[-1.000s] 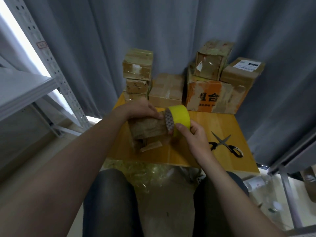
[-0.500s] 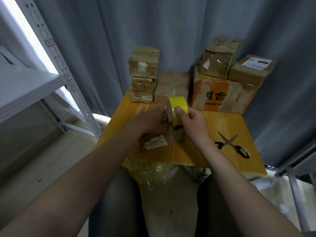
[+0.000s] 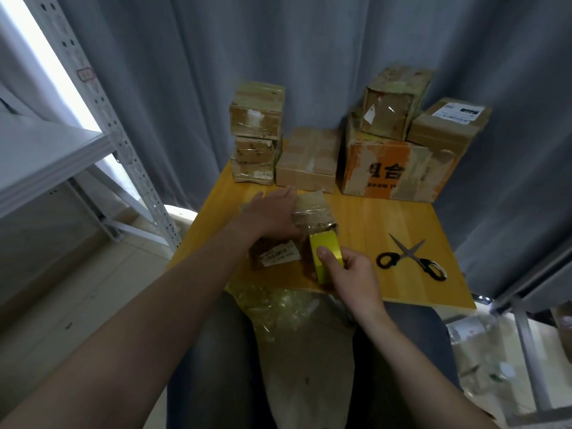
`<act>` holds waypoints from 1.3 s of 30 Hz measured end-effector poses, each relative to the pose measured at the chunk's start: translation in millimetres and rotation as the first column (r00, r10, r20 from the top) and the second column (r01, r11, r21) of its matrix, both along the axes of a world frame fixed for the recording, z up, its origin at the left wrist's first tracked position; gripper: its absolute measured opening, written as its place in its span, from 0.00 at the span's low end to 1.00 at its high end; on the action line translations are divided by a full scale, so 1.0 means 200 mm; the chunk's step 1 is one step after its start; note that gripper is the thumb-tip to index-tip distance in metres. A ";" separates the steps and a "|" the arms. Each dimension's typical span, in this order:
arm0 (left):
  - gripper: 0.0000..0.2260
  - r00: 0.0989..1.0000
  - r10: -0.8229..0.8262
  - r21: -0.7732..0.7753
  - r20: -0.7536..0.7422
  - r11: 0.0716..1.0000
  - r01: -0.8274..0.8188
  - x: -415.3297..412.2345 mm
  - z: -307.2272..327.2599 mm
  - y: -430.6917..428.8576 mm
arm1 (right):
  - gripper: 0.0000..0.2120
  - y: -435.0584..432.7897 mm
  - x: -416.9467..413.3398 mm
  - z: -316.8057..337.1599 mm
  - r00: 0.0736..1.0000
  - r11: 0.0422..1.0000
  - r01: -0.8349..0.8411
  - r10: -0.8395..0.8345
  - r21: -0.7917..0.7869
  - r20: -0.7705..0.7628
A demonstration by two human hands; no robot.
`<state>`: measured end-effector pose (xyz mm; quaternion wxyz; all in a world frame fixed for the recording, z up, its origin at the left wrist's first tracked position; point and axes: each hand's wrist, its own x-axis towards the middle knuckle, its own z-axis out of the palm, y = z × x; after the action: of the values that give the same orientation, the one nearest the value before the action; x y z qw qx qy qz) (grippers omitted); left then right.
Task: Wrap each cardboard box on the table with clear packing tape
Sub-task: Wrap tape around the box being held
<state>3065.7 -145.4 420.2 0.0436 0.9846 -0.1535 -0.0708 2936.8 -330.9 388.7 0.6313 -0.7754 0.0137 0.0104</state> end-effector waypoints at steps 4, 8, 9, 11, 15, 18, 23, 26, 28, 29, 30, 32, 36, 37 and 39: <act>0.53 1.000 -0.010 -0.012 0.003 1.000 0.010 0.01 0.00 0.00 | 0.10 -0.02 0.05 -0.04 0.999 0.999 0.024 -0.026 -0.039 -0.044; 0.53 1.000 -0.017 -0.017 0.006 1.000 0.017 0.02 -0.02 0.01 | 0.26 -0.07 0.11 0.04 0.991 0.967 0.068 -0.036 -0.246 0.132; 0.53 1.000 -0.020 -0.018 0.006 1.000 0.020 0.02 -0.02 0.01 | 0.28 -0.08 0.12 0.08 0.975 0.935 0.027 0.053 -0.352 0.215; 0.50 0.999 -0.032 -0.019 0.006 0.999 0.032 0.01 -0.02 0.02 | 0.31 -0.05 0.17 0.16 0.925 0.794 -0.154 0.325 -0.588 0.197; 0.43 0.997 -0.062 0.002 0.050 0.998 0.062 0.00 -0.04 0.03 | 0.35 0.02 0.29 0.22 0.849 0.447 -0.422 0.501 -0.789 -0.170; 0.41 0.993 -0.073 -0.020 0.094 0.997 0.075 0.00 -0.06 0.05 | 0.35 0.06 0.40 0.23 0.838 0.400 -0.462 0.488 -0.791 -0.243; 0.45 0.987 -0.077 -0.126 0.139 0.988 0.094 0.01 -0.10 0.06 | 0.38 0.17 0.60 0.21 0.868 0.384 -0.391 0.456 -0.836 -0.197; 0.47 0.994 -0.051 -0.125 0.101 0.990 0.063 0.01 -0.10 0.05 | 0.37 0.19 0.64 0.21 0.877 0.377 -0.358 0.449 -0.854 -0.170; 0.44 0.995 -0.036 -0.139 0.090 0.989 0.048 0.00 -0.09 0.04 | 0.37 0.17 0.61 0.20 0.876 0.388 -0.355 0.455 -0.850 -0.158; 0.41 0.995 -0.035 -0.138 0.095 0.989 0.048 -0.01 -0.08 0.04 | 0.37 0.15 0.58 0.20 0.873 0.404 -0.365 0.461 -0.839 -0.158; 0.39 0.994 -0.036 -0.124 0.099 0.991 0.048 -0.01 -0.08 0.04 | 0.37 0.14 0.54 0.19 0.871 0.426 -0.374 0.467 -0.824 -0.154; 0.38 0.995 -0.040 -0.058 0.089 0.997 0.045 -0.02 -0.06 0.03 | 0.36 0.09 0.45 0.15 0.873 0.456 -0.346 0.477 -0.820 -0.103; 0.44 0.999 0.004 -0.072 0.032 0.997 -0.001 -0.02 -0.02 0.02 | 0.26 0.00 0.30 0.04 0.886 0.711 -0.191 0.422 -0.677 0.193; 0.45 0.999 0.016 -0.096 0.028 0.995 -0.013 -0.01 -0.01 0.02 | 0.24 -0.01 0.27 0.02 0.896 0.803 -0.168 0.367 -0.572 0.252; 0.45 0.999 0.033 -0.121 0.040 0.992 -0.028 0.00 0.01 0.01 | 0.26 -0.02 0.23 -0.01 0.916 0.910 -0.106 0.246 -0.401 0.316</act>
<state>3065.1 -143.5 421.8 0.1009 0.9837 -0.1432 -0.0399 2982.5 -335.3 386.3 0.4591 -0.8684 -0.1713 -0.0764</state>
